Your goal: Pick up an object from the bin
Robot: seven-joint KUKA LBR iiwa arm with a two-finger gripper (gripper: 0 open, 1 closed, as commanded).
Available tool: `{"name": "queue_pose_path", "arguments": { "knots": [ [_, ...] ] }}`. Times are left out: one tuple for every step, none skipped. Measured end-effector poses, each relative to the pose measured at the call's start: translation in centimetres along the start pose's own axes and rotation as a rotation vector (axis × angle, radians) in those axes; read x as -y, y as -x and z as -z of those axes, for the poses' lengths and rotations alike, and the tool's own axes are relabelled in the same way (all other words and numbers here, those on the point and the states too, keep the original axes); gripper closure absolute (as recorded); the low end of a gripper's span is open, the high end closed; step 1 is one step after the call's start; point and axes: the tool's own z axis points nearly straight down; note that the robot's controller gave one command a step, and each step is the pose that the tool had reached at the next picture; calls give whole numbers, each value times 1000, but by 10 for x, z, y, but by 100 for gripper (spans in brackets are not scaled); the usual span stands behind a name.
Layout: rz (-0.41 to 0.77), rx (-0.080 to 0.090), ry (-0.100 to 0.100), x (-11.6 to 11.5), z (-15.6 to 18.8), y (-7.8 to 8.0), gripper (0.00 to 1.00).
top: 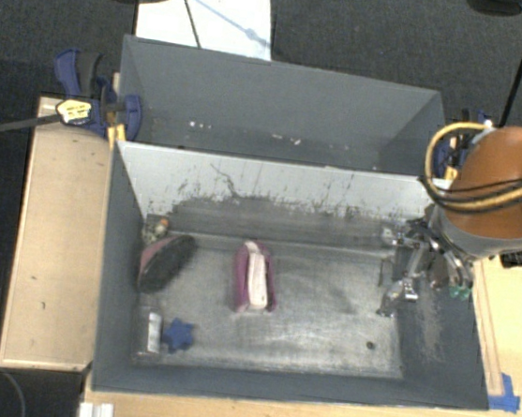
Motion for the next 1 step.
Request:
{"name": "queue_pose_path", "arguments": {
  "knots": [
    [-104,4,2,-37,-3,24,0]
  ]
}}
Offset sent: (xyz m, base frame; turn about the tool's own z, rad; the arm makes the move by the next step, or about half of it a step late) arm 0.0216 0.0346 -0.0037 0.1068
